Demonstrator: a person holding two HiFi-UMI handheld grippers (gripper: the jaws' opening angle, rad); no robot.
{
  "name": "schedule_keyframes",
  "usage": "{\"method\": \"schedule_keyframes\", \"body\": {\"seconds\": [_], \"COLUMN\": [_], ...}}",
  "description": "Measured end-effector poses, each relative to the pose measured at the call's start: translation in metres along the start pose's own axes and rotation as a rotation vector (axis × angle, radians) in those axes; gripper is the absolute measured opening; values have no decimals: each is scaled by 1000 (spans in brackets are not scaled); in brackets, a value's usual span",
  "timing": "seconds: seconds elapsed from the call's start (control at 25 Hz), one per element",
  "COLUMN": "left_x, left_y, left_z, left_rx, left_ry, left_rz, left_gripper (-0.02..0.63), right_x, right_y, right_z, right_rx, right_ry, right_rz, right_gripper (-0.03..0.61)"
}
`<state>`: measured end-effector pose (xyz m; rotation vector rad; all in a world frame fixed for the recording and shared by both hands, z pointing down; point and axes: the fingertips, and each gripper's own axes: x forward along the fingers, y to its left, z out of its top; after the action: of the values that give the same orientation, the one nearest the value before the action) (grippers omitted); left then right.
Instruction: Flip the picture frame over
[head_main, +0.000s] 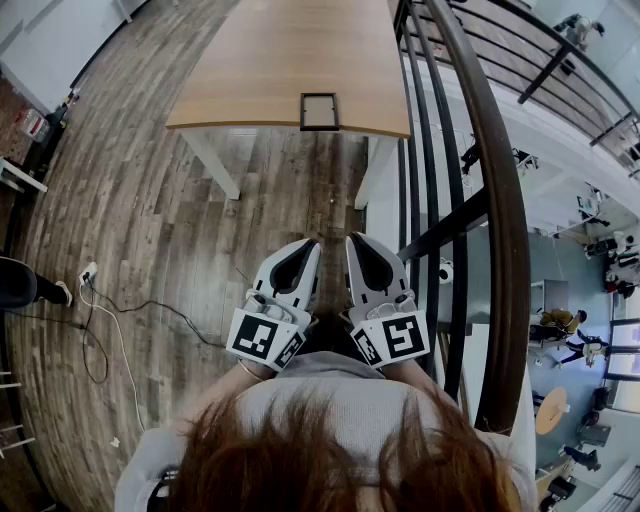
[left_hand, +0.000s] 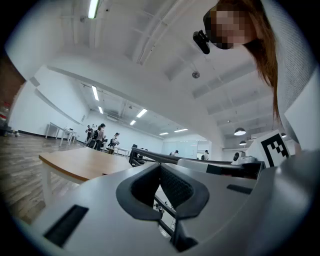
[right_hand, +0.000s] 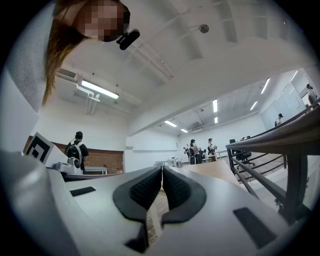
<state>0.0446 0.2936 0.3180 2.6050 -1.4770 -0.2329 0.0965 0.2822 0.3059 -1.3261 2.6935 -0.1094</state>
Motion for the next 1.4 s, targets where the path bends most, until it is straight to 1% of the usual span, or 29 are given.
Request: {"method": "schedule_keyframes", "body": {"seconds": [0.2, 0.36, 0.52, 0.68, 0.88, 1.08, 1.2, 1.4], "left_x": [9, 27, 61, 105, 163, 213, 233, 252], "left_y": [16, 40, 78, 129, 183, 227, 245, 260], "left_z": [1, -1, 3, 11, 24, 36, 36, 25], "left_rx": [-6, -12, -33, -46, -46, -16, -20, -43], "left_ry": [-20, -31, -51, -49, -17, 4, 14, 38], "left_rz": [25, 30, 22, 10, -27, -79, -87, -74], "left_gripper": [6, 6, 6, 6, 6, 6, 6, 6], "right_x": [16, 42, 84, 147, 224, 292, 315, 328], "right_y": [-7, -13, -30, -53, -81, -100, -114, -136], "right_z": [-1, -7, -17, -21, -8, -1, -1, -12], "right_rx": [-3, -19, -38, -48, -48, -48, -55, -53], "right_ry": [-7, -3, 10, 20, -3, -16, -16, 23], "right_rz": [7, 21, 10, -13, -46, -77, -96, -115], "right_gripper": [17, 17, 17, 17, 17, 17, 17, 17]}}
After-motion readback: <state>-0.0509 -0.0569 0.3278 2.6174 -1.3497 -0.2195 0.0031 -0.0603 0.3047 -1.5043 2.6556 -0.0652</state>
